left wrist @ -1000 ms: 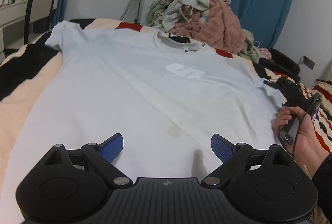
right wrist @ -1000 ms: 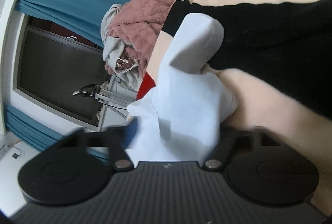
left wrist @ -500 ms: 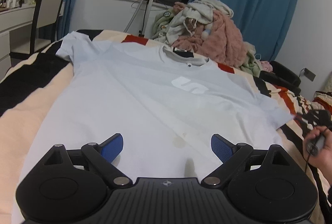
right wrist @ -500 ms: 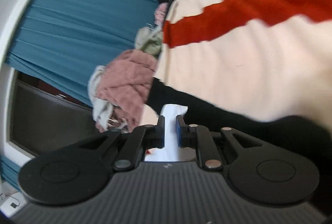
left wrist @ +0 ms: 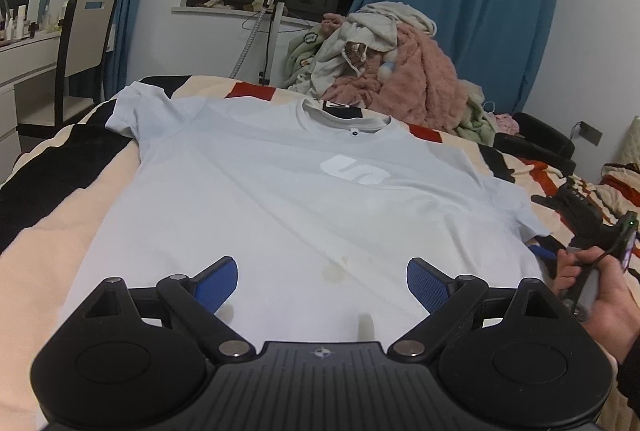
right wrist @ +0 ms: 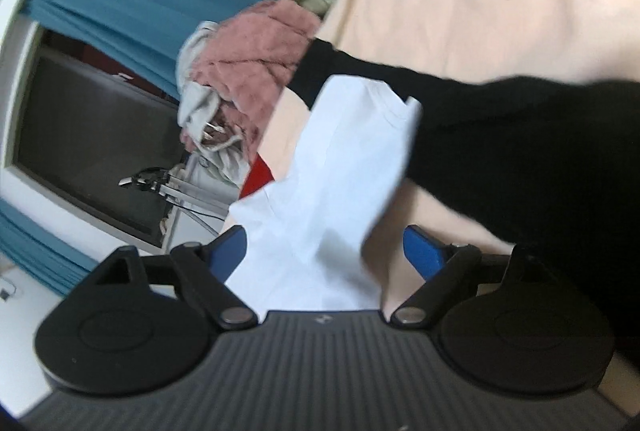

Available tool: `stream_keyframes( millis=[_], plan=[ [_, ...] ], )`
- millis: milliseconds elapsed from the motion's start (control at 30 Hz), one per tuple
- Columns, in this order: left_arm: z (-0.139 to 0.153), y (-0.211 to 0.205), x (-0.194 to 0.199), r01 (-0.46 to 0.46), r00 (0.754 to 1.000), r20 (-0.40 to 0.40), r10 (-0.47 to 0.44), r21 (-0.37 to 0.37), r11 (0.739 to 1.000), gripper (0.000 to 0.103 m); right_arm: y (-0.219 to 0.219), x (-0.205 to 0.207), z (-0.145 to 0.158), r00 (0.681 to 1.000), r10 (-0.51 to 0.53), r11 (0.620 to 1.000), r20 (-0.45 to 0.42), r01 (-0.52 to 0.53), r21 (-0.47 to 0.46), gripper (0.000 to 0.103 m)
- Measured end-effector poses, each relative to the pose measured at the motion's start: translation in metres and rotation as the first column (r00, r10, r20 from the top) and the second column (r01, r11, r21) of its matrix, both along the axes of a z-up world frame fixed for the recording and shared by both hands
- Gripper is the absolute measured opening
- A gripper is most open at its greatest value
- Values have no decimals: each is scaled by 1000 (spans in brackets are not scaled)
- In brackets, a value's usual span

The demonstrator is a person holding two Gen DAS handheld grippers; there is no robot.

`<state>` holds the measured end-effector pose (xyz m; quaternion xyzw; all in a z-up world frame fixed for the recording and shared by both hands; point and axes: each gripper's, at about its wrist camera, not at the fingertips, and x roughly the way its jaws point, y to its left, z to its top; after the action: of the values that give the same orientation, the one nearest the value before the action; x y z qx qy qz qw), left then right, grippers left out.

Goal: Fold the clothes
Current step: 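Fold the held side edge over the shirt body with the right gripper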

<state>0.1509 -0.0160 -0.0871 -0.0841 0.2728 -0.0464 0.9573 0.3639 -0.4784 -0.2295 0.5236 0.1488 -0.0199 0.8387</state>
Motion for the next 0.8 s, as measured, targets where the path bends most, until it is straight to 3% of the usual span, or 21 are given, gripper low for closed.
stream_keyframes(
  millis=[100, 200, 333, 433, 467, 500, 667, 800],
  plan=[
    [-2, 4, 5, -10, 1000, -14, 10, -24, 1000, 93, 1, 28, -1, 999, -9, 997, 47, 13, -81, 81],
    [-5, 9, 14, -32, 999, -12, 32, -40, 999, 93, 0, 54, -1, 996, -20, 988, 83, 33, -150, 80],
    [-9, 15, 34, -59, 998, -24, 58, -69, 996, 93, -9, 88, 4, 997, -59, 973, 41, 67, -221, 74],
    [-12, 17, 47, -69, 997, -24, 68, -60, 996, 93, -13, 109, 13, 997, -73, 955, -20, 65, -288, 40],
    [-14, 19, 51, -76, 997, -28, 74, -56, 996, 93, -13, 114, 18, 996, -73, 947, -47, 54, -315, 16],
    [-15, 20, 53, -83, 996, -36, 81, -54, 995, 93, -12, 116, 25, 996, -73, 937, -59, 48, -346, 7],
    [-9, 32, 53, -108, 992, -71, 103, -71, 992, 93, 9, 102, 91, 995, -100, 852, 3, 87, -517, 4],
    [8, 43, 38, -114, 992, -64, 111, -37, 993, 93, 51, 88, 163, 994, -86, 732, 68, 110, -672, 4]
  ],
)
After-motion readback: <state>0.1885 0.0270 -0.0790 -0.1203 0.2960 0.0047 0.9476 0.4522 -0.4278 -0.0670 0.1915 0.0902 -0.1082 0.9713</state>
